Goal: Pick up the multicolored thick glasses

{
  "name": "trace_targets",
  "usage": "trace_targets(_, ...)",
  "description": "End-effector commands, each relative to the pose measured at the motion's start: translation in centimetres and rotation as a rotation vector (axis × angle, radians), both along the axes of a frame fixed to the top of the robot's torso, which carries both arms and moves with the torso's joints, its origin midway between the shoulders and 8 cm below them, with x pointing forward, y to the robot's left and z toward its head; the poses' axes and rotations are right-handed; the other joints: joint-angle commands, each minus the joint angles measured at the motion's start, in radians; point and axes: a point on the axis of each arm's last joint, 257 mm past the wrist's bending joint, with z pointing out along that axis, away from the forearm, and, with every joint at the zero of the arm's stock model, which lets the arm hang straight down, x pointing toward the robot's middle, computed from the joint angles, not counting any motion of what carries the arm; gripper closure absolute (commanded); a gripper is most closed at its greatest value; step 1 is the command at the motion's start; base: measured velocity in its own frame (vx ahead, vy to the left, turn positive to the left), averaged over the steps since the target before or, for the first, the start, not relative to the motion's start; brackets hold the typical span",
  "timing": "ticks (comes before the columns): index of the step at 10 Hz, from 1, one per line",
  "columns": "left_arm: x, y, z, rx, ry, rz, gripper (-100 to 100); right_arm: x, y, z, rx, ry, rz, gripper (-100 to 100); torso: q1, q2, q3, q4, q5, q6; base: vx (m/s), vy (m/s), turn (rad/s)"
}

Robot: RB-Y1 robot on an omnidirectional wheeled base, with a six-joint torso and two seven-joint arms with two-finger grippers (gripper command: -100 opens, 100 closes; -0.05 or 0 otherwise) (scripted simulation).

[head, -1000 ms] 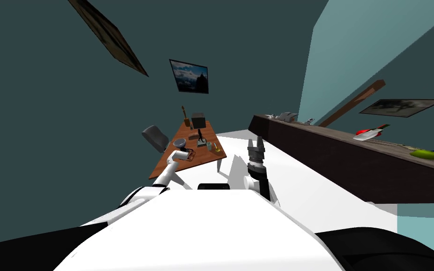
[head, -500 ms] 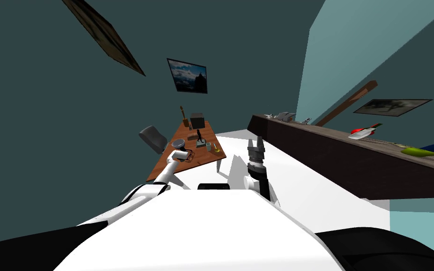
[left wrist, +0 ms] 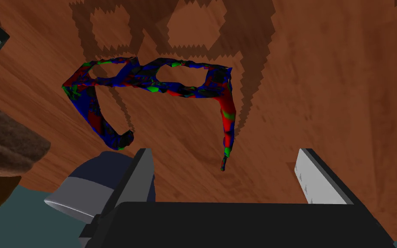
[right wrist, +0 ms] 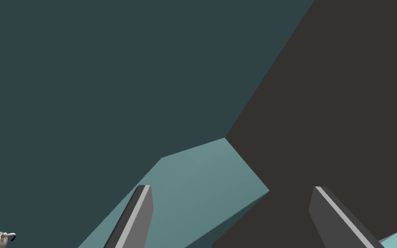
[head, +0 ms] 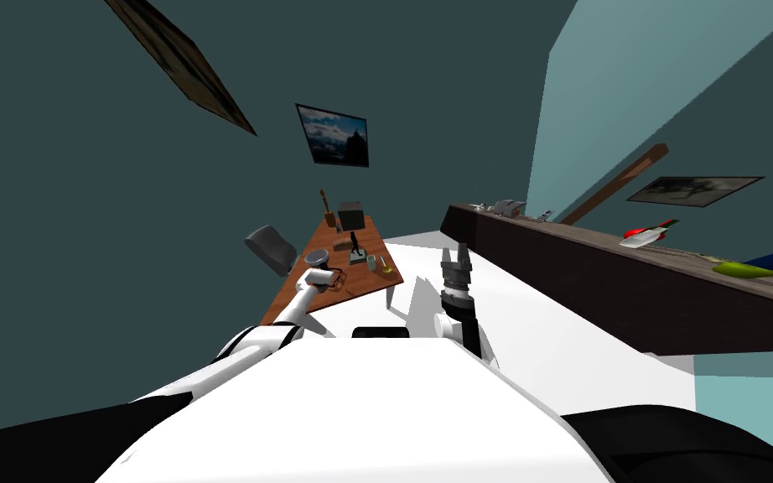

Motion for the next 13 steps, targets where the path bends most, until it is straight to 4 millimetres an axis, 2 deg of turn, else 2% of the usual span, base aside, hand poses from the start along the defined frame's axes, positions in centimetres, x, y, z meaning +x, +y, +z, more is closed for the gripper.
trace_targets(1, -2.1, 0.6, -1.4, -0.006, 0.067, 0.017, -100, 0.0, 0.0, 0.0, 0.0, 0.0, 0.0, 0, 0.0, 0.0, 0.0, 0.0, 0.0, 0.0, 0.077, 0.038, -0.034)
trace_targets(2, -3.2, 0.6, -2.3, -0.011, 0.098, 0.023, -100, 0.0, 0.0, 0.0, 0.0, 0.0, 0.0, 0, 0.001, -0.002, -0.001, 0.0, 0.0, 0.0, 0.062, 0.039, 0.024)
trace_targets(3, -2.3, 0.2, -1.8, -0.008, 0.075, 0.018, -100, 0.0, 0.0, 0.0, 0.0, 0.0, 0.0, 0, 0.001, -0.001, -0.001, 0.0, 0.0, 0.0, 0.019, 0.009, 0.02)
trace_targets(4, -2.4, 0.2, -1.9, -0.008, 0.08, 0.019, 0, 0.0, 0.0, 0.0, 0.0, 0.0, 0.0, 0, 0.0, 0.001, 0.0, 0.0, 0.0, 0.0, 0.0, 0.0, 0.0)
trace_targets(5, -2.8, 0.3, -2.8, -0.007, 0.079, 0.019, -100, 0.0, 0.0, 0.0, 0.0, 0.0, 0.0, 0, -0.001, 0.002, 0.001, 0.0, 0.0, 0.0, 0.031, 0.009, -0.003)
trace_targets(8, -3.5, 0.4, -4.0, -0.007, 0.078, 0.019, -100, 0.0, 0.0, 0.0, 0.0, 0.0, 0.0, 0, -0.001, 0.0, 0.0, 0.0, 0.0, 0.0, 0.042, 0.014, -0.004)
trace_targets(9, -3.5, 0.4, -3.9, -0.007, 0.08, 0.02, -100, 0.0, 0.0, 0.0, 0.0, 0.0, 0.0, 0, 0.0, 0.0, 0.0, 0.0, 0.0, 0.0, 0.016, 0.008, 0.0)
trace_targets(10, -3.5, 0.4, -3.9, -0.007, 0.078, 0.019, 100, 0.0, 0.0, 0.0, 0.0, 0.0, 0.0, 0, -0.001, 0.001, 0.001, 0.0, 0.0, 0.0, 0.0, 0.0, 0.0)
trace_targets(13, -3.4, 0.4, -3.8, -0.007, 0.076, 0.02, 100, 0.0, 0.0, 0.0, 0.0, 0.0, 0.0, 0, 0.0, 0.002, 0.001, 0.0, 0.0, 0.0, 0.002, 0.0, -0.002)
